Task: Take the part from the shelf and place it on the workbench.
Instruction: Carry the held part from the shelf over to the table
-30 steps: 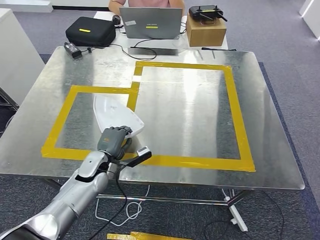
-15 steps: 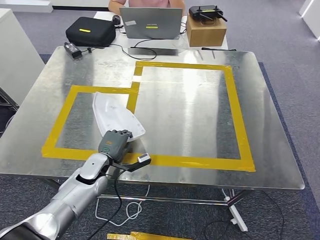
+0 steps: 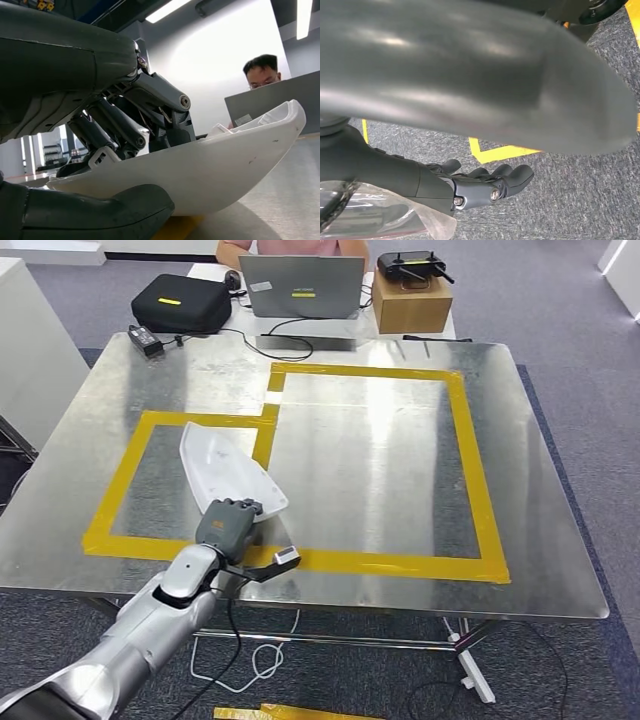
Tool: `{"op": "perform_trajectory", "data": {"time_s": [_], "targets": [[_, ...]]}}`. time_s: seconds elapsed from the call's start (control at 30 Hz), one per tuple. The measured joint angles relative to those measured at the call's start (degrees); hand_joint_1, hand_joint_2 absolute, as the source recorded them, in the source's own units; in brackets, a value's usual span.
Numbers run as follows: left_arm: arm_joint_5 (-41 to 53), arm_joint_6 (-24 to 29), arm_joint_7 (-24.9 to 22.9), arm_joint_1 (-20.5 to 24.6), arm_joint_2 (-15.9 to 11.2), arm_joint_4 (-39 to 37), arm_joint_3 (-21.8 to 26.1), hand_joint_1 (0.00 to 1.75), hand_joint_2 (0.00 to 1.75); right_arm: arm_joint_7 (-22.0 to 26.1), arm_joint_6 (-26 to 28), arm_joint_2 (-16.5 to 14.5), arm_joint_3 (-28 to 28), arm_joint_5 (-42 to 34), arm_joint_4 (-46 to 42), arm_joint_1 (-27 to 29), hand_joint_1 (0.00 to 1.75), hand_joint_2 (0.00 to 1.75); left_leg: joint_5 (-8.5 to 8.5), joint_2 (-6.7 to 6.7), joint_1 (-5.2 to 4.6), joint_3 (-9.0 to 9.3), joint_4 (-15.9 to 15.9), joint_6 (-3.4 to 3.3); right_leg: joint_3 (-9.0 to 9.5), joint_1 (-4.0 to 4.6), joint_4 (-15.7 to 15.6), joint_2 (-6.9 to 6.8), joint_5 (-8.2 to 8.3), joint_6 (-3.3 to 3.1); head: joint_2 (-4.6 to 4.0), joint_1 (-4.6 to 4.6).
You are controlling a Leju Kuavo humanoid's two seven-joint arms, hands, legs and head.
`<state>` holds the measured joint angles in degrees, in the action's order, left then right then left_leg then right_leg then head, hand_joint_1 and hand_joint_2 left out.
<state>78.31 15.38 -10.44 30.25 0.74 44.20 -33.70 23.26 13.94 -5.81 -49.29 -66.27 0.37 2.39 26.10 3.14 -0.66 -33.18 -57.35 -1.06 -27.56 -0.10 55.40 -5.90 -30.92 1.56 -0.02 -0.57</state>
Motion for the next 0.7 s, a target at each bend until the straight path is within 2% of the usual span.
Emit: {"op": "perform_trajectory", "data": {"time_s": [0.37,0.7], "targets": [[1.98,-1.67,-3.22,1.38,-1.35,0.02,1.79,1.75,1.75,0.98,-0.05,0.06,0.00,-0.08,0.00,-0.14,0.00,0.00,-0.01,0.00,0.01,0.05,0.00,0.00,0.05,0.00,0.03,0.01,0.00,0.00,0.00,0.00],[3.31,-2.31,-4.08,1.72,-2.38,0.24,3.73,1.75,1.75,1.92,-0.26,0.19,0.00,-0.13,0.00,-0.33,0.00,0.00,-0.01,0.00,0.01,0.05,0.00,0.00,0.05,0.00,0.04,0.00,0.00,0.00,0.00,0.00]]}}
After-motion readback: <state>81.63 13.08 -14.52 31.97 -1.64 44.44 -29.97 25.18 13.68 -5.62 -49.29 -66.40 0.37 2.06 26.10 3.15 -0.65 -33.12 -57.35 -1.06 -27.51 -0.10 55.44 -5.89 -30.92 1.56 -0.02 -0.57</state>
